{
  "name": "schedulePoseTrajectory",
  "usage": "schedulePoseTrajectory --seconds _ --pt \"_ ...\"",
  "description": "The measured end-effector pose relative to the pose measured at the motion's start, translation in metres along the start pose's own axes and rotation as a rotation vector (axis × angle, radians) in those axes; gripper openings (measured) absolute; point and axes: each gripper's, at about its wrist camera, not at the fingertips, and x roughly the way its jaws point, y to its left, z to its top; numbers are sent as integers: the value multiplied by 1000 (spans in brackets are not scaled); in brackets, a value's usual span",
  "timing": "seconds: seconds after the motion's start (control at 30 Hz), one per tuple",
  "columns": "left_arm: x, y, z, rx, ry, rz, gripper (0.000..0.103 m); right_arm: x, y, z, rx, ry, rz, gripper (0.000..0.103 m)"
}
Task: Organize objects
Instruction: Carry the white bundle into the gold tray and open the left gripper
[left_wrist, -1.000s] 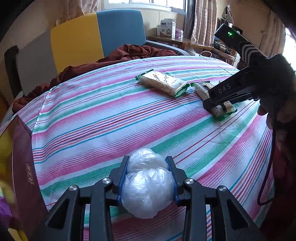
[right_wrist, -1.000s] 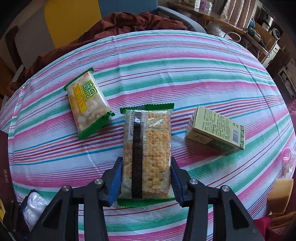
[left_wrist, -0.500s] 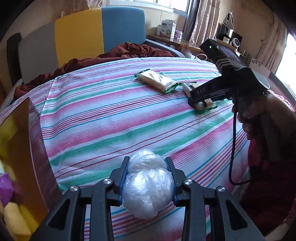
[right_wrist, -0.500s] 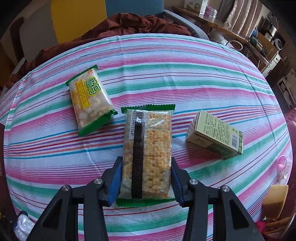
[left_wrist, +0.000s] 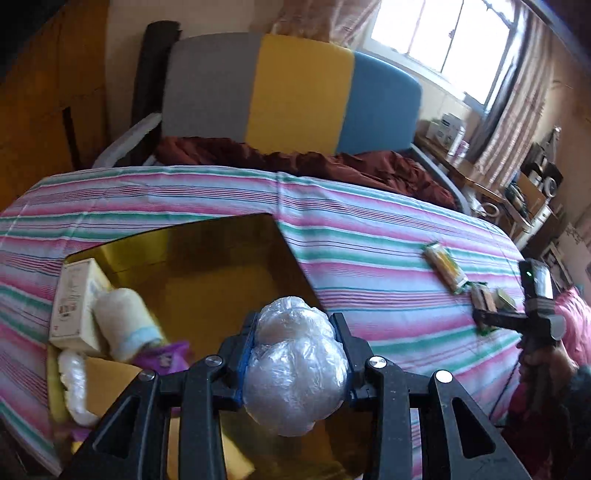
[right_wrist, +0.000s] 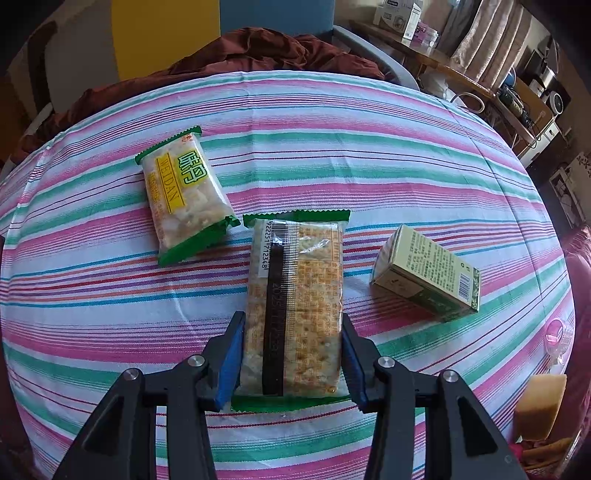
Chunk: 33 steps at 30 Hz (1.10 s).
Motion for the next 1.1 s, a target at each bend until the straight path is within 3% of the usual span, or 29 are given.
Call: schedulePoseTrajectory --seconds 0.2,0.57,0.67,0.73,0.93,1.1 --pt "37 70 23 -117 51 115 38 -7 4 -13 -11 -3 -9 48" --pt "96 105 42 -135 116 221 40 -6 15 -9 -30 -7 -18 48" --pt "107 111 43 -144 138 241 47 -7 14 -10 -32 -7 -15 48" --pt "109 114 41 -159 147 233 59 -8 14 -10 -33 -8 -15 48" --pt "86 110 36 -138 113 227 63 -8 11 -11 -39 -11 -19 48" --pt "30 86 29 -79 -16 215 64 -8 11 -12 -39 -11 -19 48"
